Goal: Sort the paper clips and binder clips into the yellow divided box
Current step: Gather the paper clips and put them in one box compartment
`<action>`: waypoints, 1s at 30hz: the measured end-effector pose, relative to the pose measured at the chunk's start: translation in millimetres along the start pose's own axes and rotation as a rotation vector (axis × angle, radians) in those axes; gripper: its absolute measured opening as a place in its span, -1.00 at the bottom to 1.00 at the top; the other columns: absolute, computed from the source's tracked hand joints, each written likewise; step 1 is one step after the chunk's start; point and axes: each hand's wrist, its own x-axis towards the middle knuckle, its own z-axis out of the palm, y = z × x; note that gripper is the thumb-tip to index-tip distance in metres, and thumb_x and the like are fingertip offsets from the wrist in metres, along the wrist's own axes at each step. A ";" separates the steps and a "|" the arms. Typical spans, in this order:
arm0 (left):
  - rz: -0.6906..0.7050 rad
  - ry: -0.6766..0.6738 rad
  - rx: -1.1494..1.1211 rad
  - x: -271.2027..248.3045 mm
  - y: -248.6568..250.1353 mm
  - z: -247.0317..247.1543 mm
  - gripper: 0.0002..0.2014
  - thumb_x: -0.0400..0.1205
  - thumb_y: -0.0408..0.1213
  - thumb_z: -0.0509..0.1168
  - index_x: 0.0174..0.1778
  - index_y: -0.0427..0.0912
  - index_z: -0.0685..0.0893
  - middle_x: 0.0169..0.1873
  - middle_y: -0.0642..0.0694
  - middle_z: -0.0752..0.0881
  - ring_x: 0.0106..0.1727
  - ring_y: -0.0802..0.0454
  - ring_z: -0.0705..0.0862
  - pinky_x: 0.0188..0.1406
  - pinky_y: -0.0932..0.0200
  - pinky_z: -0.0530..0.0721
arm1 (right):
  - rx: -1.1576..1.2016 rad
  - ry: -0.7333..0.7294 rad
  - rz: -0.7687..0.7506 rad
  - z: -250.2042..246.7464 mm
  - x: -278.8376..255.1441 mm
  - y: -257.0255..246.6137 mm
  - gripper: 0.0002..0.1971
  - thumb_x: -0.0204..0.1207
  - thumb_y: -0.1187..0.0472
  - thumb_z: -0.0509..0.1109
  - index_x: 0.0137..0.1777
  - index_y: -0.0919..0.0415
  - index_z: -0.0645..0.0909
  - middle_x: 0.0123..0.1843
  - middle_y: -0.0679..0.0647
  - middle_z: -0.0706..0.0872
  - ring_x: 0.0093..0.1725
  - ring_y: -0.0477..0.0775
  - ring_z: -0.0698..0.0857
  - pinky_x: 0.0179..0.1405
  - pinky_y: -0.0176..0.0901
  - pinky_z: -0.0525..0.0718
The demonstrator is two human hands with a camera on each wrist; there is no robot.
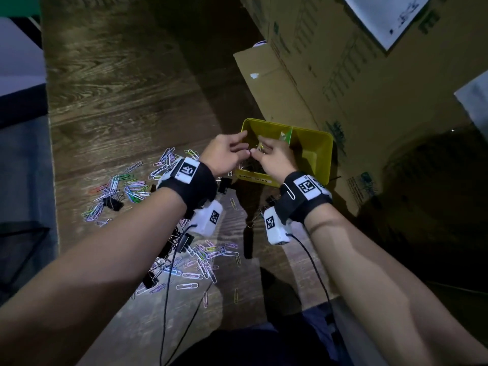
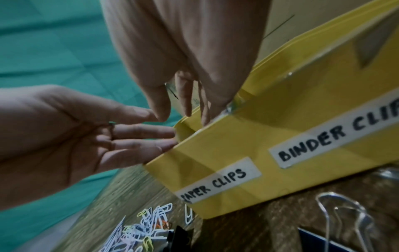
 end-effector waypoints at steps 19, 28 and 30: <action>0.246 -0.417 1.000 -180.3 -168.6 40.7 -0.43 0.66 -0.07 -0.16 0.61 -0.02 -0.13 0.63 -0.07 -0.11 0.62 -0.07 -0.23 0.61 -0.21 -0.06 | -0.512 -1.293 0.178 58.2 -151.4 96.1 -0.68 0.45 0.16 0.53 0.13 0.32 0.71 -0.34 0.03 0.72 -0.49 -0.26 0.65 -0.47 -0.43 0.58; 0.294 -0.266 0.957 -237.0 -183.5 17.2 -0.57 0.43 0.01 0.23 0.25 0.15 0.46 0.08 0.09 0.58 0.05 0.10 0.60 -0.08 0.08 0.60 | -0.118 -0.838 0.042 86.6 -160.4 95.9 -0.66 0.46 0.30 0.51 0.23 0.29 0.66 0.16 0.28 0.74 -0.14 -0.10 0.66 0.01 -0.37 0.61; 0.288 -0.245 0.959 -237.6 -184.7 32.1 -0.65 0.46 -0.02 0.18 0.18 0.11 0.51 0.00 0.10 0.63 -0.03 0.09 0.65 -0.13 0.14 0.60 | -0.153 -0.726 -0.021 81.9 -159.6 94.5 -0.70 0.46 0.23 0.51 0.20 0.20 0.69 0.10 0.17 0.76 -0.03 -0.05 0.65 0.18 -0.13 0.63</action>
